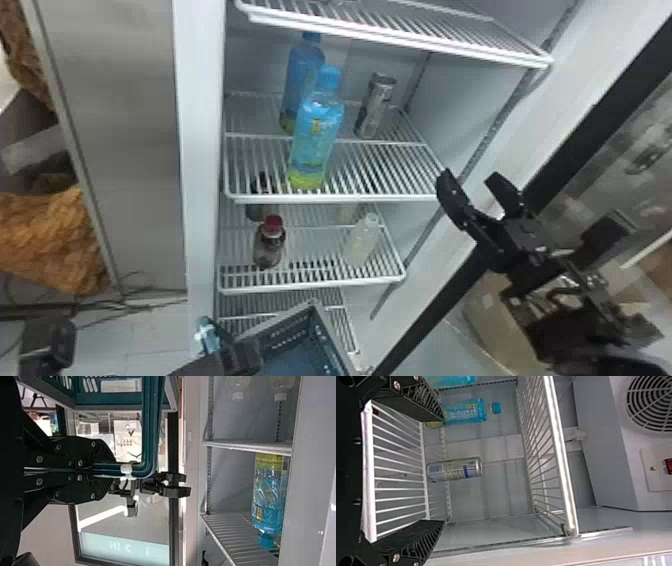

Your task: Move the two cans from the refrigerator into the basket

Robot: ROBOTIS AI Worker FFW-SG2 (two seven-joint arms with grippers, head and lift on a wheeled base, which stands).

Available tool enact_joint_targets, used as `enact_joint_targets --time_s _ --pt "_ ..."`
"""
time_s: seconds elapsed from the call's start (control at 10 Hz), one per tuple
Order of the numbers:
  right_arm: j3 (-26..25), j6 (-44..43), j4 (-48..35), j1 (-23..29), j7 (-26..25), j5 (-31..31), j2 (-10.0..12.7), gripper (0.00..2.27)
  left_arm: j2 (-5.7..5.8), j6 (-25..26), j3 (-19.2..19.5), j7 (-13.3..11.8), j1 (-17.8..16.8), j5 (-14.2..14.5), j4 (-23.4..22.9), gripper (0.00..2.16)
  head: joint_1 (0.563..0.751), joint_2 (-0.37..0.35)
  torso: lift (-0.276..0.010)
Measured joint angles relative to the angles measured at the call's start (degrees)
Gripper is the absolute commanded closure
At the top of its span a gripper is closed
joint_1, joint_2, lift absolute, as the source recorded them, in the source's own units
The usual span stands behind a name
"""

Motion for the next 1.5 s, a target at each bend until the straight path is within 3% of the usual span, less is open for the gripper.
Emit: enact_joint_targets --time_s 0.4,1.0,1.5 --pt "1.4 2.8 5.3 -7.3 -0.4 4.6 -0.2 0.12 0.12 -0.3 -0.2 0.2 -0.5 0.2 0.0 1.20 0.695 -0.350 -0.035" --pt "9.1 1.2 18.5 -19.4 -2.7 6.4 -2.0 0.12 0.28 -0.5 -0.3 0.2 -0.4 0.3 0.3 1.20 0.695 -0.350 -0.035" --pt "11.0 1.0 29.5 -28.9 -3.9 9.3 -2.9 0.12 0.30 -0.5 -0.5 0.2 -0.4 0.3 0.6 1.20 0.695 -0.350 -0.035"
